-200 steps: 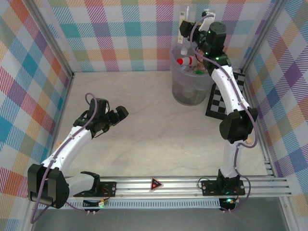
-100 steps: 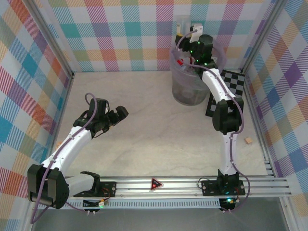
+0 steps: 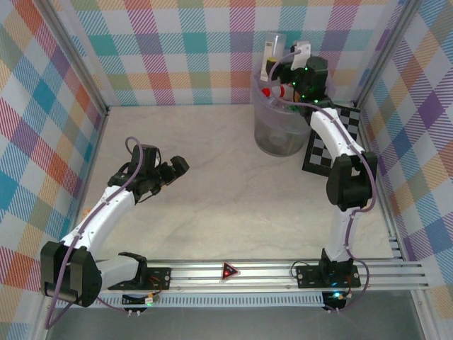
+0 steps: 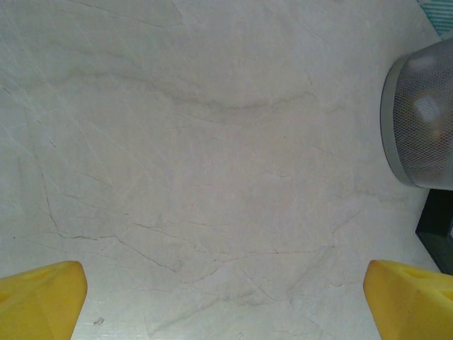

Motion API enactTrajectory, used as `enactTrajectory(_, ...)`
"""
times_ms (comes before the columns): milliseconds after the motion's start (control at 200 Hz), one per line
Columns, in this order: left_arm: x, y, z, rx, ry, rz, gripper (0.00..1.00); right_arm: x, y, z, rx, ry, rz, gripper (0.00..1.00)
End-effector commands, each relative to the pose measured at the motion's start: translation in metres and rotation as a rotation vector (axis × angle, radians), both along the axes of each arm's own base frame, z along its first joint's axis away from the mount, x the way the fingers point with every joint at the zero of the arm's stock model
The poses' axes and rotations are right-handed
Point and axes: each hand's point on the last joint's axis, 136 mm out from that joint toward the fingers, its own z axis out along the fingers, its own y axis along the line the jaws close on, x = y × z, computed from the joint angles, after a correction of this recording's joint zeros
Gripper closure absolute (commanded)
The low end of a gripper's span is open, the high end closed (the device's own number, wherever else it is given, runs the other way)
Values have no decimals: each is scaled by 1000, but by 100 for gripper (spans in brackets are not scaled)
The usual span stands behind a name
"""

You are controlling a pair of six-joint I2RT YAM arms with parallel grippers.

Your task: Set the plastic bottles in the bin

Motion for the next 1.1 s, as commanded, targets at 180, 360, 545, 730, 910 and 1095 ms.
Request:
enactTrajectory(180,3,0,-4,-22,4,7,0,-12,-10,79,-25,-31,-26,7)
enactTrajectory(360,4,0,-3,-20,4,1,0,14,7,81,-19,-22,-19,14)
enactTrajectory(545,6,-1,-2,-25,1,-1,0,35,46,50,-200,-86,-44,15)
enactTrajectory(730,6,-3,2,-29,-8,-8,0,54,42,5,-290,-13,-138,11)
enactTrajectory(910,6,-2,5,-30,-18,-5,0,49,19,6,-254,36,-223,13)
enactTrajectory(1095,6,-3,3,-35,-17,-5,0,37,-14,9,-206,104,-308,19)
